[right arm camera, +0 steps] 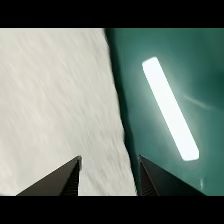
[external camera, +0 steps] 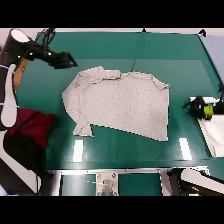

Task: Fold the shirts.

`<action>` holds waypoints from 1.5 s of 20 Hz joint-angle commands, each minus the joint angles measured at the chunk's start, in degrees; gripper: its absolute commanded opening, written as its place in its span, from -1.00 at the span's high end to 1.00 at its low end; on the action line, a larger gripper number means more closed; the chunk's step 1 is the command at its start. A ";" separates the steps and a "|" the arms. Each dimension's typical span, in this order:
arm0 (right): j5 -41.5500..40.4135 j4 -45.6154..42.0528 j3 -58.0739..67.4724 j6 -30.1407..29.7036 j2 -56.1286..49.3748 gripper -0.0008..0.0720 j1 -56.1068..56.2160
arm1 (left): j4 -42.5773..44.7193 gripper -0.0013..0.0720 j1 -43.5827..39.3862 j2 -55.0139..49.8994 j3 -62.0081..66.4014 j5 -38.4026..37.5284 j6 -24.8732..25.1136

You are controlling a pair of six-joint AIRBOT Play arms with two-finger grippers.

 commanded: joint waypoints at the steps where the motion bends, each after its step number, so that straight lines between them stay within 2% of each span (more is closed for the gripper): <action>1: 5.42 -4.50 -12.35 3.32 4.09 -0.22 -0.72 | -0.52 -0.72 4.35 0.02 -0.96 -7.74 -0.63; 5: -0.22 -3.65 -22.03 3.28 3.87 -0.21 4.02 | -0.39 -0.72 5.49 0.02 -0.96 -8.96 -0.31; 9: -3.93 0.42 -24.02 1.84 1.77 -0.18 9.57 | -0.39 -0.72 5.46 0.02 -0.96 -8.85 -0.31; 10: -4.11 3.48 -24.00 -0.24 1.42 0.04 10.56 | -0.37 -0.72 5.49 0.02 -0.96 -8.92 -0.31; 11: -4.37 5.29 -23.58 -1.90 1.40 0.51 10.99 | -0.37 -0.72 5.49 0.02 -0.96 -9.18 -0.31; 12: -4.55 5.16 -22.34 -2.36 1.40 0.84 10.95 | -0.37 -0.72 5.49 0.02 -0.96 -9.64 -0.33; 13: -4.83 4.09 -20.26 -2.32 1.42 0.93 10.47 | -0.37 -0.72 5.49 0.02 -0.96 -10.12 -0.33; 19: -6.73 -8.07 -4.52 2.82 1.36 0.93 0.87 | 2.47 -0.72 5.49 0.02 -3.02 -12.74 -2.12; 22: -8.02 -8.39 -3.06 2.60 0.48 0.93 -3.78 | 2.34 -0.72 5.46 0.04 -11.58 -15.58 -5.27; 26: -8.15 -7.89 -3.04 1.18 -2.14 0.93 -3.13 | -0.98 -0.71 5.40 0.90 -27.63 -18.03 -8.96; 28: -8.72 -7.37 -3.04 0.44 -3.04 0.93 -2.97 | -1.03 -0.71 5.20 4.74 -37.24 -13.92 -9.33; 30: -9.49 -6.23 -3.04 0.28 -3.50 0.93 -2.97 | -1.05 -0.71 4.17 10.75 -46.97 -6.03 -9.33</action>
